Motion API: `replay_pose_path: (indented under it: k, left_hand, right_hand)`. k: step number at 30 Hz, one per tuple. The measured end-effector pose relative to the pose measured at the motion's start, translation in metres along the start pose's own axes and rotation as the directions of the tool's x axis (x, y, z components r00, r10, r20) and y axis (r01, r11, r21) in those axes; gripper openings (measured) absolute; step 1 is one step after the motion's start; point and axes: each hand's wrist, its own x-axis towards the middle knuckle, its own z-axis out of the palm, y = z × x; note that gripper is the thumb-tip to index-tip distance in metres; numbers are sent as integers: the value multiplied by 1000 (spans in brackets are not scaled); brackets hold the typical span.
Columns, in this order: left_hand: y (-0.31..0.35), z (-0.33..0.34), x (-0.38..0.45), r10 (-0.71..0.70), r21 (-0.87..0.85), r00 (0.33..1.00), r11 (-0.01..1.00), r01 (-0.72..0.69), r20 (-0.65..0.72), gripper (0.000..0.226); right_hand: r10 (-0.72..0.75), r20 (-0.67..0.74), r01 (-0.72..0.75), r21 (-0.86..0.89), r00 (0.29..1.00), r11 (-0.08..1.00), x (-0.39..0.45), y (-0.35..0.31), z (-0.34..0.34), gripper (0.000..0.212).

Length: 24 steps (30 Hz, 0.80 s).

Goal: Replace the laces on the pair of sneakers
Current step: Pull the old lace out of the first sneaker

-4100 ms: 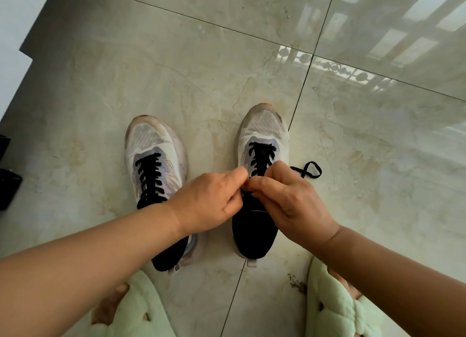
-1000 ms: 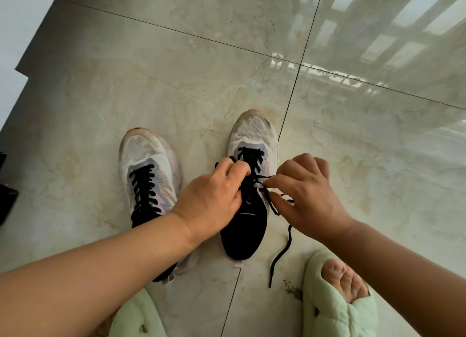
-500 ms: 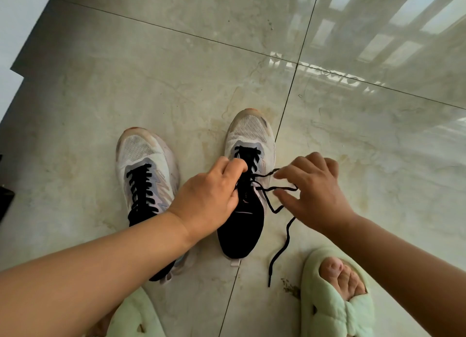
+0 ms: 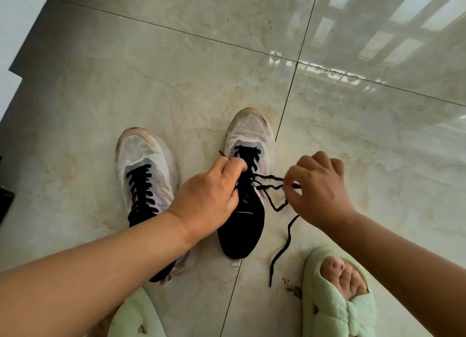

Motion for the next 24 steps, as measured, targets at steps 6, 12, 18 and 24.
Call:
replay_pose_path:
  k: [6, 12, 18, 24]
  left_hand:
    - [0, 0, 0, -11, 1, 1000, 1000, 11, -3, 33]
    - [0, 0, -1, -8, -1, 1000, 1000, 8, 5, 33]
    - [0, 0, 1, -20, -12, 1000, 1000, 20, 6, 31]
    - [0, -1, 0, -11, -6, 1000, 1000, 11, 9, 29]
  right_hand:
    - [-259, -157, 290, 220, 953, 932, 3, -23, -7, 9]
    - [-72, 1, 72, -99, 997, 992, 2, -6, 2, 3]
    - [-188, -40, 191, 333, 981, 923, -2, -14, -7, 15]
    - [-218, -68, 225, 432, 974, 873, 3, -23, -9, 5]
